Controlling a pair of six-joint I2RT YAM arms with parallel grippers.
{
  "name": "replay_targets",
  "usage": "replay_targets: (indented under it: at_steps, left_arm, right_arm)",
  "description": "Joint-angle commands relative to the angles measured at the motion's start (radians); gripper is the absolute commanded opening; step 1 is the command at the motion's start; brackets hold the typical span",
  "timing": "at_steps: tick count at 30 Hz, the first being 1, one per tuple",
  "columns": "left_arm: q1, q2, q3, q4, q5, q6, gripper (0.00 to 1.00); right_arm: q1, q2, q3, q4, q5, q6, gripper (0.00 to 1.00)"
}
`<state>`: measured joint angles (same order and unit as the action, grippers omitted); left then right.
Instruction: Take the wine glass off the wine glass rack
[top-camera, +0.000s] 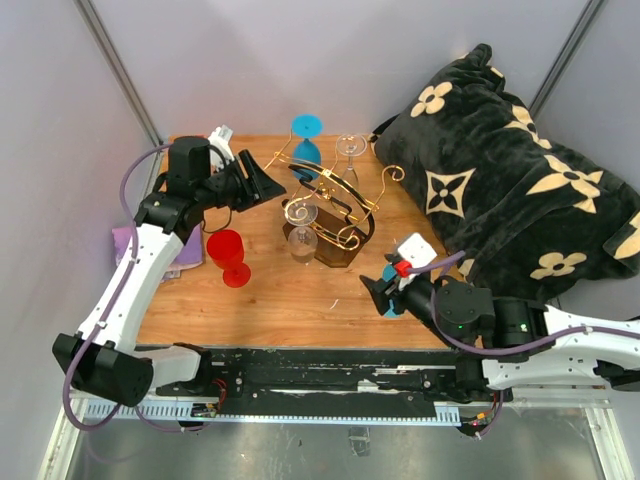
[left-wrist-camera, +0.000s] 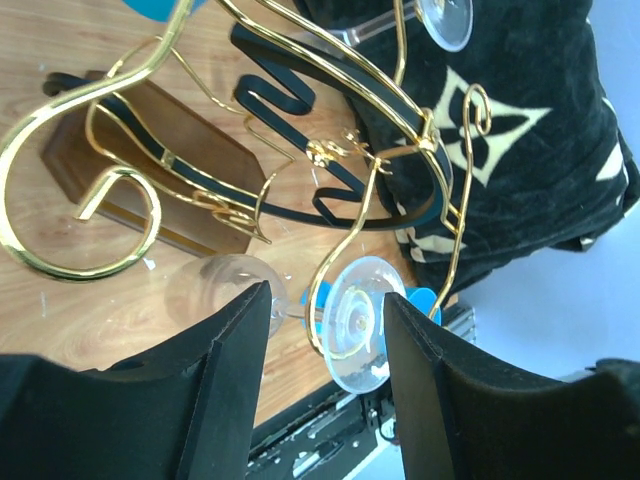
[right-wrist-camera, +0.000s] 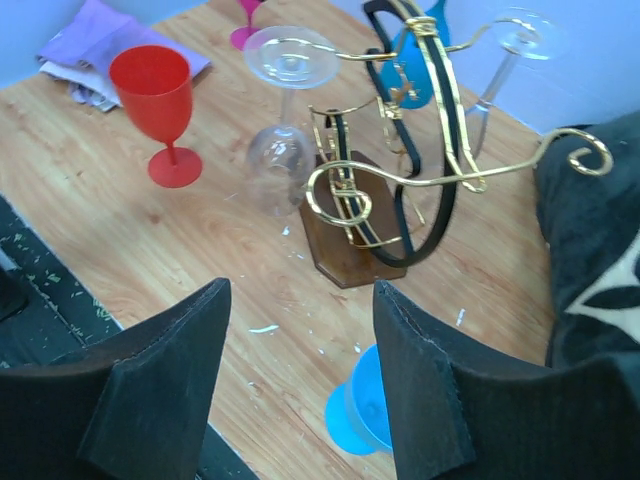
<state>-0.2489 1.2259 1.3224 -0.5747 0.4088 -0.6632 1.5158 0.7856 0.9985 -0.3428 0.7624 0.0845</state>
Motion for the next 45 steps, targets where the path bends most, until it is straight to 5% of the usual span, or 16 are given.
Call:
replay_targets:
  at_steps: [1,15,34,42,45]
  left_arm:
    - [-0.048,0.008,0.016,0.020,0.049,-0.004,0.54]
    - [-0.083,0.024,-0.007,-0.014,0.079,0.019,0.53]
    - [-0.117,0.041,-0.052,0.063,0.169,-0.029,0.38]
    - [-0.124,0.039,-0.043,0.099,0.170,-0.043,0.02]
    - [-0.124,0.035,-0.024,0.109,0.129,-0.045,0.00]
  right_arm:
    - [0.001,-0.048,-0.011,-0.065,0.134,0.020,0.60]
    - [0.003,-0.230,-0.072,-0.074,0.162,0.028,0.60]
    - [0.003,-0.319,-0.045,-0.200,0.182,0.088,0.58]
    - [0.003,-0.321,-0.045,-0.205,0.185,0.088,0.59]
    - [0.002,-0.321,-0.043,-0.206,0.181,0.090,0.59]
